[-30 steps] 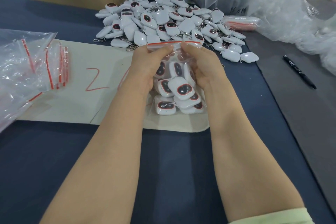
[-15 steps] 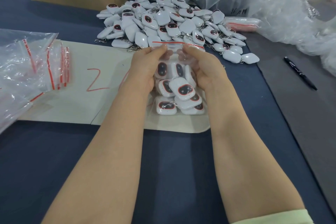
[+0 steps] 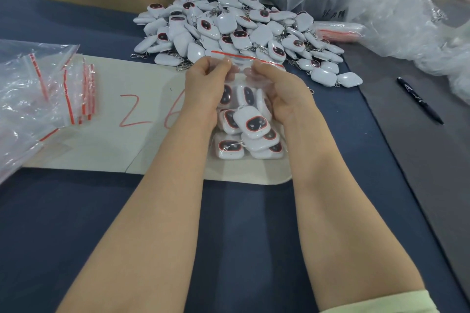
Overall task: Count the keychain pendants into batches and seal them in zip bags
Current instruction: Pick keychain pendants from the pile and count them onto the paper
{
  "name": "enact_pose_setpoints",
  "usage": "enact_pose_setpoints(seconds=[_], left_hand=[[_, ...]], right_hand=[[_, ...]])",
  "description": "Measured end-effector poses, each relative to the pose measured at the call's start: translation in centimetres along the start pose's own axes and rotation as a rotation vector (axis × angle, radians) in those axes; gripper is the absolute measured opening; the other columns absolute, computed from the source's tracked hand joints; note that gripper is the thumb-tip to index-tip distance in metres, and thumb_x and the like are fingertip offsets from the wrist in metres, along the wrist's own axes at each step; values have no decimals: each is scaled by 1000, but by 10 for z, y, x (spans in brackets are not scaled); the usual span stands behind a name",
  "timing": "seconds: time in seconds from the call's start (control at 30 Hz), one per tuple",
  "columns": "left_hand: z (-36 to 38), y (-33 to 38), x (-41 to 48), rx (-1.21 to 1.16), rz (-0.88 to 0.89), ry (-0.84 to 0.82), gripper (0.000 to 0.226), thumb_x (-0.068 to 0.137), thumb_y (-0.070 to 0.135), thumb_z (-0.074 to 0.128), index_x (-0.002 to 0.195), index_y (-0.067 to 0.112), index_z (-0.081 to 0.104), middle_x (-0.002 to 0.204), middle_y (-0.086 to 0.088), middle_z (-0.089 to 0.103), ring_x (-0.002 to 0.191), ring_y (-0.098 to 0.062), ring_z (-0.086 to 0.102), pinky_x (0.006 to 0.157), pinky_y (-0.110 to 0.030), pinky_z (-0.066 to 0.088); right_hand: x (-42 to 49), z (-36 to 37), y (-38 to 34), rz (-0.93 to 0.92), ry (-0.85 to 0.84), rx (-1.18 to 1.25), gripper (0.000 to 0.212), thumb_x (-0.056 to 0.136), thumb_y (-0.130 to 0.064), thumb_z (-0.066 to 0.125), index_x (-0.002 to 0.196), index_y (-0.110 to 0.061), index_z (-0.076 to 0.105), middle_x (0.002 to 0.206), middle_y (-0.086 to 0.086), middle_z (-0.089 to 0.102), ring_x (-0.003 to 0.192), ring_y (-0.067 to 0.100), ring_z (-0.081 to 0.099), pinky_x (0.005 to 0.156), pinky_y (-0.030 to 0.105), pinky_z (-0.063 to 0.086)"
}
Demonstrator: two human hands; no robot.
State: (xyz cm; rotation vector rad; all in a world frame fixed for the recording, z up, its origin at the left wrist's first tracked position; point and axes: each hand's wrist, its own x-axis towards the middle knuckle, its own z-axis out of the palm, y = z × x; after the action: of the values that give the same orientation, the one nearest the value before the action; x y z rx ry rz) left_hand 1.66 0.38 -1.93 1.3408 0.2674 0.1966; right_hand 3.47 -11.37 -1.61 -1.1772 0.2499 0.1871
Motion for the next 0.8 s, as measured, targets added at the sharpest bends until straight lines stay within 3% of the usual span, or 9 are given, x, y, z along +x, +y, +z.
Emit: enact_pose_setpoints(seconds=[0.1, 0.23, 0.37, 0.43, 0.5, 0.6, 0.67, 0.8], left_hand=[[-1, 1, 1, -9, -39, -18, 17, 87, 16, 63, 71, 15, 60, 70, 1, 68, 75, -19, 58, 85, -40, 50], [-3, 4, 1, 26, -114, -59, 12, 79, 21, 74, 73, 16, 65, 74, -3, 64, 79, -24, 59, 86, -47, 52], [-4, 4, 0, 53, -99, -55, 8, 80, 16, 73, 79, 10, 68, 76, -6, 66, 70, -23, 60, 72, -38, 53], [-4, 5, -2, 56, -105, -62, 20, 81, 18, 74, 93, 3, 68, 89, -15, 69, 80, -32, 65, 80, -46, 54], [-3, 7, -4, 58, -102, -83, 16, 81, 16, 74, 92, 6, 68, 98, -19, 69, 88, -34, 66, 85, -51, 52], [-2, 8, -6, 72, -82, -82, 6, 81, 15, 73, 82, 14, 67, 99, -19, 69, 83, -28, 63, 85, -53, 51], [-2, 7, -6, 58, -82, -76, 7, 81, 14, 73, 84, 13, 67, 101, -21, 69, 85, -32, 64, 86, -55, 50], [-1, 4, -3, 58, -83, -72, 7, 79, 13, 74, 81, 15, 67, 86, -12, 69, 83, -28, 63, 85, -53, 51]], right_hand=[[-1, 1, 1, -3, -2, -10, 16, 88, -10, 64, 73, -5, 66, 64, 4, 71, 52, 16, 66, 54, 22, 55], [-3, -1, 3, -38, -13, -48, 15, 87, -11, 66, 73, -6, 67, 64, 7, 69, 53, 20, 65, 56, 26, 55], [-4, -3, 4, -70, -40, -78, 14, 88, -14, 65, 76, -8, 67, 64, 2, 69, 60, 17, 64, 61, 26, 54], [-4, -2, 4, -79, -46, -84, 18, 89, -14, 65, 72, -9, 69, 65, 2, 70, 62, 16, 64, 63, 27, 55], [-4, -2, 4, -83, -49, -86, 26, 88, -13, 65, 63, -11, 70, 63, 4, 69, 57, 16, 64, 59, 25, 55], [-5, -2, 3, -93, -48, -85, 21, 89, -12, 65, 68, -10, 68, 61, 2, 69, 56, 14, 64, 57, 24, 55], [-5, -1, 2, -76, -49, -88, 16, 88, -12, 67, 72, -9, 67, 66, 4, 69, 62, 18, 64, 64, 27, 57], [-7, 1, -1, -31, -45, -79, 15, 87, -14, 68, 74, -7, 67, 70, 8, 68, 60, 21, 64, 64, 29, 57]])
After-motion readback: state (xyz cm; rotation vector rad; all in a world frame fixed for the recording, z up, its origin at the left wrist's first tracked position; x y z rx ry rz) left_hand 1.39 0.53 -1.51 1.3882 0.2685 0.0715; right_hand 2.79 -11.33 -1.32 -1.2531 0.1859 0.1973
